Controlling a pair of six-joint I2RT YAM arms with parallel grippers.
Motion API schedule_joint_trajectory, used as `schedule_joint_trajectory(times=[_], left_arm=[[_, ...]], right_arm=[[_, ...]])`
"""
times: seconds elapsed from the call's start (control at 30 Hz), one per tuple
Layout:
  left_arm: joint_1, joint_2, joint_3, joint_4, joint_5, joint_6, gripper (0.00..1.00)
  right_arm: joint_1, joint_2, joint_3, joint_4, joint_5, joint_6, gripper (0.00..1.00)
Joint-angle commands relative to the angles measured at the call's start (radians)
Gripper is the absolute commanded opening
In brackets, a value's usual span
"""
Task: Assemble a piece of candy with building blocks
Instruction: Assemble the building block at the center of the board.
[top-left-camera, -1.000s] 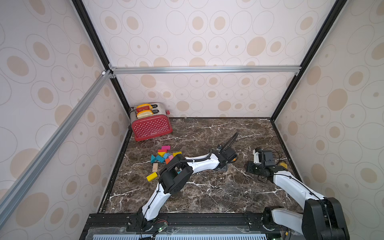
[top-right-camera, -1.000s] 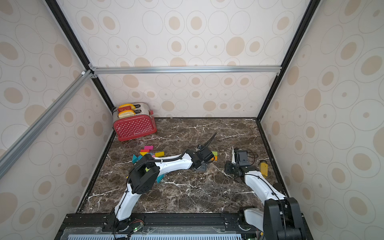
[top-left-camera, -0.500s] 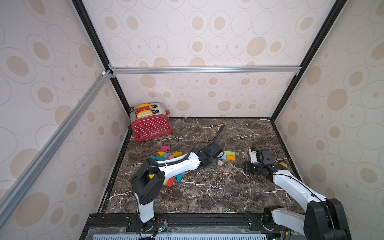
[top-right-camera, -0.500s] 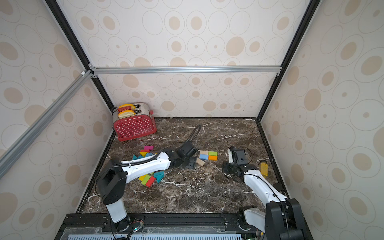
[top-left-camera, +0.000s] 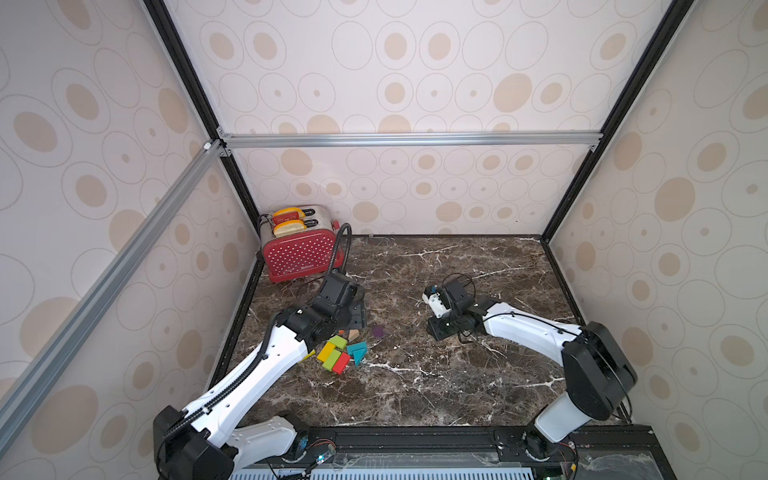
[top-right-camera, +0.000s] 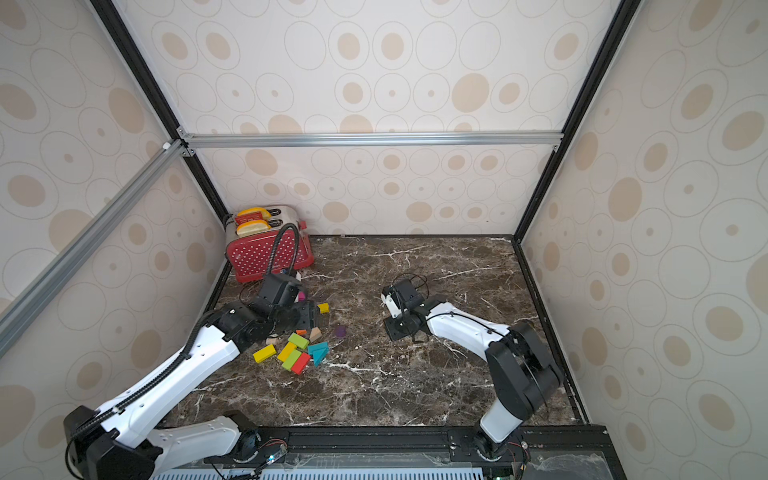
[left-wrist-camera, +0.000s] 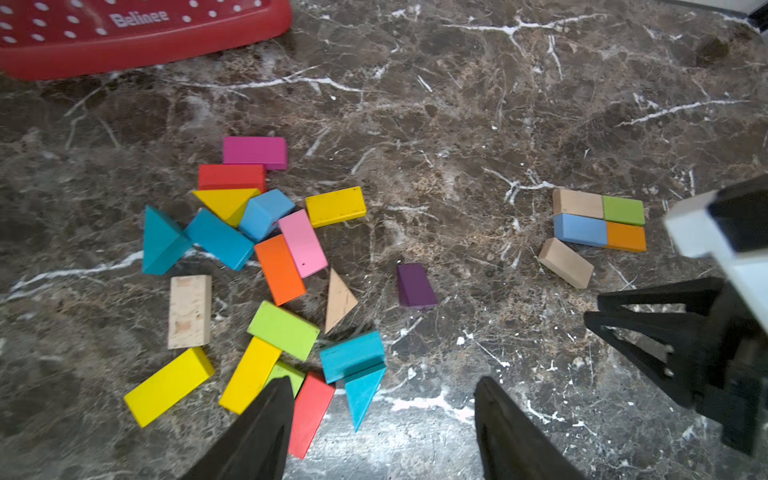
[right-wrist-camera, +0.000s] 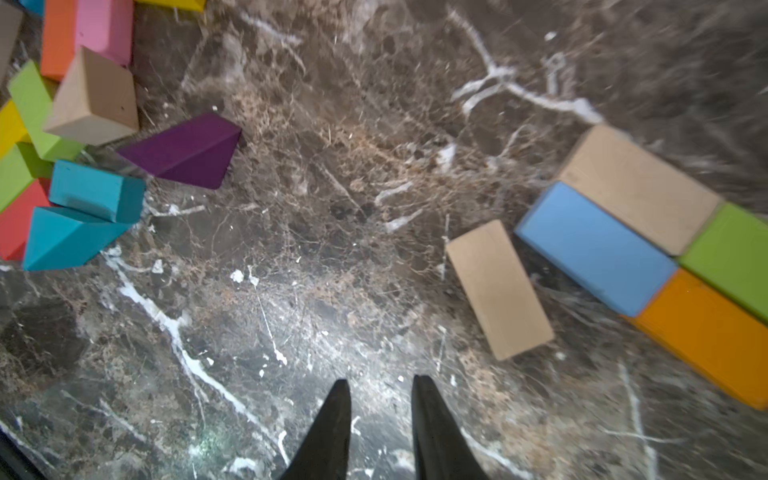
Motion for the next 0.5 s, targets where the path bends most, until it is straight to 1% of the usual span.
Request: schedule_joint_trajectory(times=[0.0,0.27,0.47], left_arm=[[0.014,-0.026,-0.02,-0.071,0.001,0.04,0.7],[0.023,-0.021,-0.063,-0.028,0.021,0.052,0.7],[0.023,-0.002,-0.089,0.001,0.03,0.058,0.7]], right_arm=[[0.003,0.065,0.048,-0.071,0.039,-0.027,0.27],[0.003,0.21,0.143,-0.12,0.16,-0.07,0.27],[0.002,0.235,0.156,-0.127,0.213,-0.066,0.27]])
